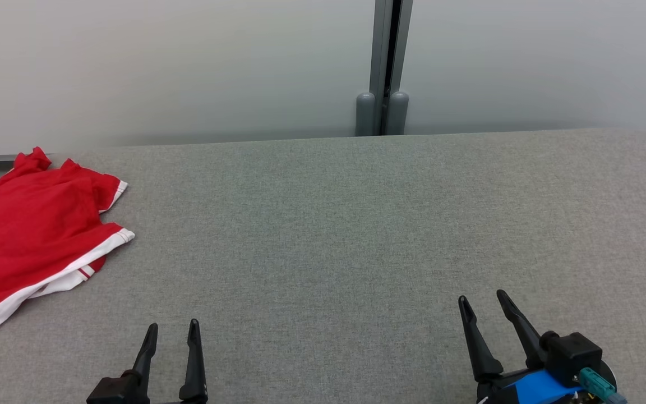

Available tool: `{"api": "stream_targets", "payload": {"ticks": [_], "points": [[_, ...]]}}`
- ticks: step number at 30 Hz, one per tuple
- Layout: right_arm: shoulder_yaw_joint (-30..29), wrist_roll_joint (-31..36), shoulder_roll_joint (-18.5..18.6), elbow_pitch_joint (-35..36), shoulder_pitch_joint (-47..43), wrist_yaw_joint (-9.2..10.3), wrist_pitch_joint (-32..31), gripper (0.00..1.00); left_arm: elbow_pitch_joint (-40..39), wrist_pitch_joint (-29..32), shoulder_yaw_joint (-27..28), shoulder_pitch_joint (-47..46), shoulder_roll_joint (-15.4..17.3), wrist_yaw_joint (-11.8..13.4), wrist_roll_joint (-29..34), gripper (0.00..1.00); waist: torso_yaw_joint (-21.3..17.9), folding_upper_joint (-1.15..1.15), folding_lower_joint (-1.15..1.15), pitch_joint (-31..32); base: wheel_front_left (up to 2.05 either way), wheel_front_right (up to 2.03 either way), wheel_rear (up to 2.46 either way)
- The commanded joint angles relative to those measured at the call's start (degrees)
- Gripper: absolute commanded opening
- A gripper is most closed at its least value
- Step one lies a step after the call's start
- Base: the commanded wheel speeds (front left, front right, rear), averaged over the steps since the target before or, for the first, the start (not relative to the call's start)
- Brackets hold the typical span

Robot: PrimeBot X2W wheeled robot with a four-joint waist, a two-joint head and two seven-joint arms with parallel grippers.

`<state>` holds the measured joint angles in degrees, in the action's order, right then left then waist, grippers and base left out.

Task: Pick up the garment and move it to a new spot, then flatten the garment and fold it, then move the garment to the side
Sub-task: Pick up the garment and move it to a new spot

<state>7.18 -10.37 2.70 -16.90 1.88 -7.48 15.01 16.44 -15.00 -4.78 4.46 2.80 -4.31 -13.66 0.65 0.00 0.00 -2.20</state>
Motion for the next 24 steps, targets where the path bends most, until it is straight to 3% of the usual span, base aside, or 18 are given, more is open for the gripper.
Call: {"api": "stream_targets", "payload": {"ticks": [1,18,24], "points": [[-0.13,-0.05,0.33,-0.1,-0.16,-0.02,0.26,1.0,0.08,-0.28,-0.13,0.33,0.16,0.22,-0.11,1.0,0.01,0.0,0.0,0.06,0.0,0.0,0.0],[-0.02,-0.67,0.33,-0.88,-0.04,-0.02,0.25,1.0,1.0,-0.23,-0.15,0.05,0.16,0.07,0.05,1.0,0.21,0.0,0.0,0.34,0.0,0.0,0.0],[-0.84,0.0,0.31,-0.87,-1.13,-0.02,0.23,1.0,0.94,-0.23,-0.31,-0.59,0.16,0.19,-0.1,1.0,3.29,0.0,0.0,0.55,0.0,0.0,0.0]]}}
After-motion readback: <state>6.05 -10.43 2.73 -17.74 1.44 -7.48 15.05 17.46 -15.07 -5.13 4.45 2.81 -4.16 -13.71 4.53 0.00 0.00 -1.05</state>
